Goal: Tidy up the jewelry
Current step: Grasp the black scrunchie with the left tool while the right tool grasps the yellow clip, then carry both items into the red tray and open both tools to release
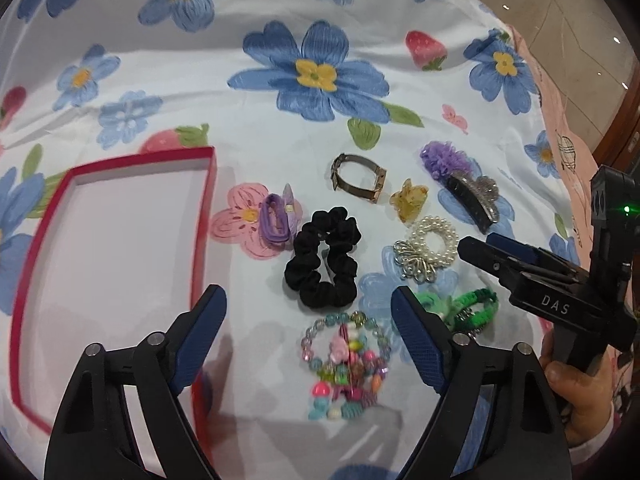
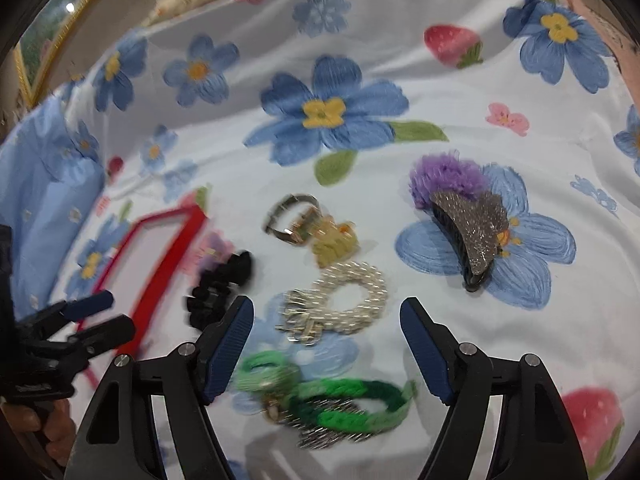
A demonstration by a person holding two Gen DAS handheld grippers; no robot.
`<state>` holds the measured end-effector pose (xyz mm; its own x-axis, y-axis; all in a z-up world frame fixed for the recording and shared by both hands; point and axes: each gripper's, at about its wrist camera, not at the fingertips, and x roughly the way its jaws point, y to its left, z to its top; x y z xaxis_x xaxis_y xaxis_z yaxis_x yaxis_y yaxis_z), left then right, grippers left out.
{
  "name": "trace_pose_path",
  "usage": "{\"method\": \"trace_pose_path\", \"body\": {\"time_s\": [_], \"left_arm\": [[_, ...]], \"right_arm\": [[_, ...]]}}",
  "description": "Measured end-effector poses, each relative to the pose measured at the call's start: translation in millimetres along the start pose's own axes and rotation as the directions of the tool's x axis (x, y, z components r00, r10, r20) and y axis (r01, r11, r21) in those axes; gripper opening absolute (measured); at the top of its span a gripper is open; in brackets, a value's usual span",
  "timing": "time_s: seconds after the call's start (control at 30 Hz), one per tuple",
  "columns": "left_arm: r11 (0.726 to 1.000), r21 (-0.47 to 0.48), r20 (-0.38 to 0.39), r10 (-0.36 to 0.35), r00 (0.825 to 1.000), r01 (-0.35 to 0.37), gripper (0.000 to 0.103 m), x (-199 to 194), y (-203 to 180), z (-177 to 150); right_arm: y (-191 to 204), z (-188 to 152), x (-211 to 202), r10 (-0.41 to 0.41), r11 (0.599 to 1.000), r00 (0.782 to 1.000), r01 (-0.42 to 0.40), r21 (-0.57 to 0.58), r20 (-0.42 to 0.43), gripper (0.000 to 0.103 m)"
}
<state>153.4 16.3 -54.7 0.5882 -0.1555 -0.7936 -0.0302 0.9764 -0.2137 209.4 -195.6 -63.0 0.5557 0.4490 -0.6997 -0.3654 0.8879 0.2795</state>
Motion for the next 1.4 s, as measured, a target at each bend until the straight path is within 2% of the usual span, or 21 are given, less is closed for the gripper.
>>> {"method": "trace_pose_path", "body": {"time_s": [0.17,0.27,0.47,0.53,0.57,0.6,0.63,0.67,0.7,0.73,0.83,1.17,1.4], "left_arm": [[1.0,-0.004,-0.03,-0.005,1.0,0.005,0.081,20.8,1.3,9.6],[1.0,0.004,-0.048,-0.001,0.999,0.002,0.081,32.8,1.4,13.6],[1.0,0.001,-0.093,-0.012,0.996,0.012,0.072,55.1,2.2,17.0],[1.0,-0.002,-0.107,-0.021,0.994,0.021,0.058,61.0,3.5,18.4],[1.0,-0.008,-0.113,-0.03,0.993,0.029,0.055,63.2,4.4,19.1],[0.999,-0.017,-0.118,-0.046,0.992,0.045,0.046,65.7,6.2,19.6],[0.998,-0.021,-0.121,-0.055,0.991,0.053,0.036,67.0,6.4,19.8],[0.998,-0.021,-0.124,-0.064,0.99,0.062,0.032,68.5,6.8,19.8],[0.997,-0.016,-0.124,-0.071,0.99,0.07,0.023,69.3,6.4,19.5],[0.996,-0.013,-0.126,-0.085,0.988,0.084,0.014,69.6,6.1,19.4],[0.995,-0.01,-0.114,-0.104,0.988,0.103,0.01,65.8,5.2,19.0],[0.987,-0.035,-0.008,-0.16,0.987,0.16,0.008,14.4,19.5,20.0],[0.986,-0.081,0.069,-0.141,0.988,0.147,0.008,-28.4,50.0,16.9]], "right_arm": [[-13.9,2.7,15.5,-0.002,1.0,1.0,0.003,0.027,-0.024,0.07],[-15.6,9.4,16.5,0.014,0.999,1.0,-0.014,0.03,-0.006,0.07],[-9.1,30.2,40.5,0.014,1.0,1.0,-0.014,0.001,-0.021,0.065],[-6.4,34.1,52.9,0.011,1.0,0.999,-0.012,-0.017,-0.037,0.062],[-5.0,35.5,57.7,0.009,1.0,0.999,-0.01,-0.021,-0.043,0.058],[-5.8,37.1,63.8,0.009,1.0,0.999,-0.01,-0.021,-0.053,0.055],[-6.5,38.4,68.2,0.009,1.0,0.998,-0.01,-0.018,-0.059,0.05],[-6.7,39.1,71.0,0.009,1.0,0.998,-0.01,-0.017,-0.06,0.044],[-6.9,39.6,73.1,0.006,1.0,0.998,-0.007,-0.018,-0.06,0.039],[-8.1,40.2,75.0,0.004,1.0,0.998,-0.005,-0.018,-0.058,0.029],[-10.1,37.2,73.4,0.009,1.0,0.999,-0.009,-0.011,-0.044,0.026],[0.0,30.2,44.2,0.037,0.999,0.999,-0.037,-0.01,0.0,0.026],[37.4,19.4,32.7,0.148,0.989,0.989,-0.149,-0.021,-0.009,0.026]]}}
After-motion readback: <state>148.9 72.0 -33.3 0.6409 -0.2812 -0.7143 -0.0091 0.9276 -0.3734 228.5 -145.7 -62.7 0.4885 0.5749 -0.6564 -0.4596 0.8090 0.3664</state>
